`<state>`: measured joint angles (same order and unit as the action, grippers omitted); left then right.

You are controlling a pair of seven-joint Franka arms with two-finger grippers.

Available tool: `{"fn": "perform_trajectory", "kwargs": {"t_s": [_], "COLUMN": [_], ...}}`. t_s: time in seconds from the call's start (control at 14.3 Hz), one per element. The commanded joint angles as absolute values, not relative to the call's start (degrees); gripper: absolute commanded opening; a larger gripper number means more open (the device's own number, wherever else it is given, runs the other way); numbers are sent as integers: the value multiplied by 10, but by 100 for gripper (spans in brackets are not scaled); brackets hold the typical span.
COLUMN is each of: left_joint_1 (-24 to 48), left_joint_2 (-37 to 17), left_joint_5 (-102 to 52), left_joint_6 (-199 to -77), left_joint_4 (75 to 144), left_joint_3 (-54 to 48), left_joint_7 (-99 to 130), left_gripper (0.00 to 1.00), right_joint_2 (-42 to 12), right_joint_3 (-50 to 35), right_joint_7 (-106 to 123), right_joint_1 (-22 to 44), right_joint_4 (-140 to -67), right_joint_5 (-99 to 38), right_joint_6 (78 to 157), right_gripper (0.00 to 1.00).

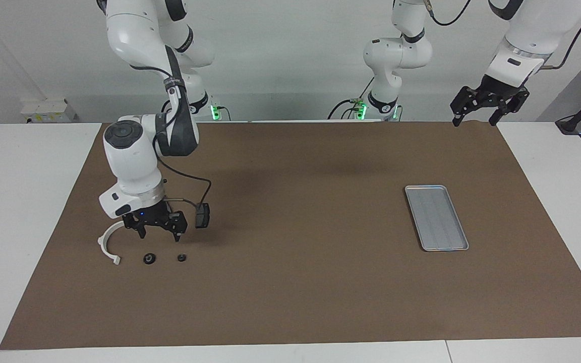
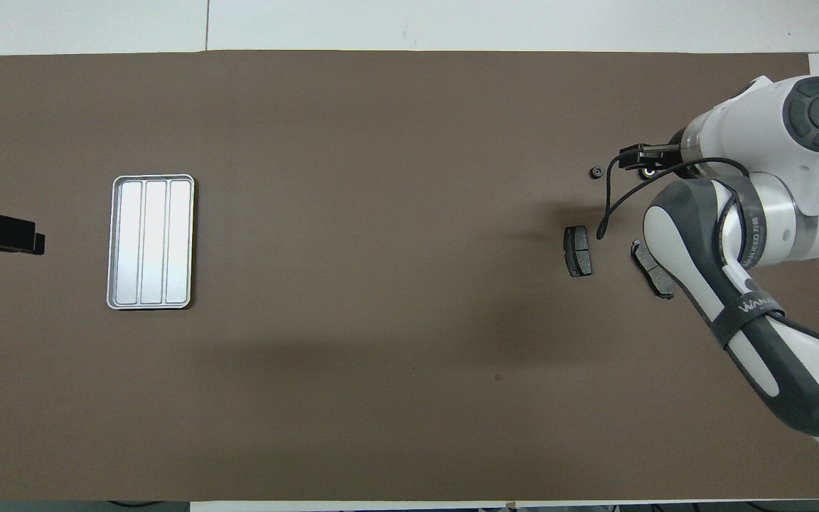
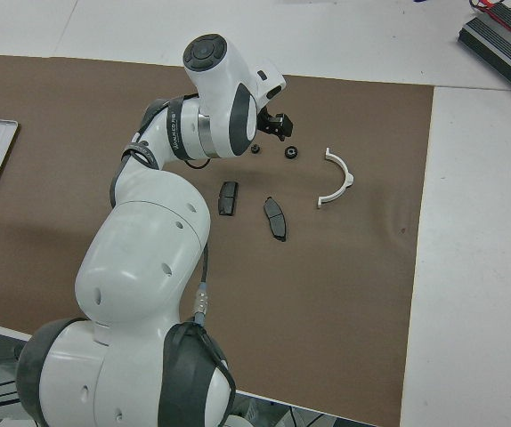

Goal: Pick bearing gear from pile to tray

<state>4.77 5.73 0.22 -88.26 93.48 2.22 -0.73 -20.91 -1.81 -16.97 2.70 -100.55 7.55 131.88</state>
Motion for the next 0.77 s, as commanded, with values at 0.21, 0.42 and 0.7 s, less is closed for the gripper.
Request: {"fn": "perform_trajectory", "kwargs": {"t_s": [0.21,0.42,0.7], "left_joint_1": [52,52,52], "left_joint_2": [73,73,73], "left_joint_5": [2,2,2], "left_joint_6": [-884,-883,-884], "left_joint_4": [951,951,951], "left_joint_3": [25,25,25], "left_joint_7": [-11,-12,-12], "left_gripper": [100,100,100], "right_joint_2": [-279,-325,-346], "right_joint_3": [-21,-21,-21], "right_joint_7": [-214,-223,-256], "right_joint_1": [21,22,37], "right_joint_4": [-942,-889,-886], "right_joint_5": [77,77,33], "right_joint_6": [1296,1266,1265], "right_gripper": [94,92,91]}}
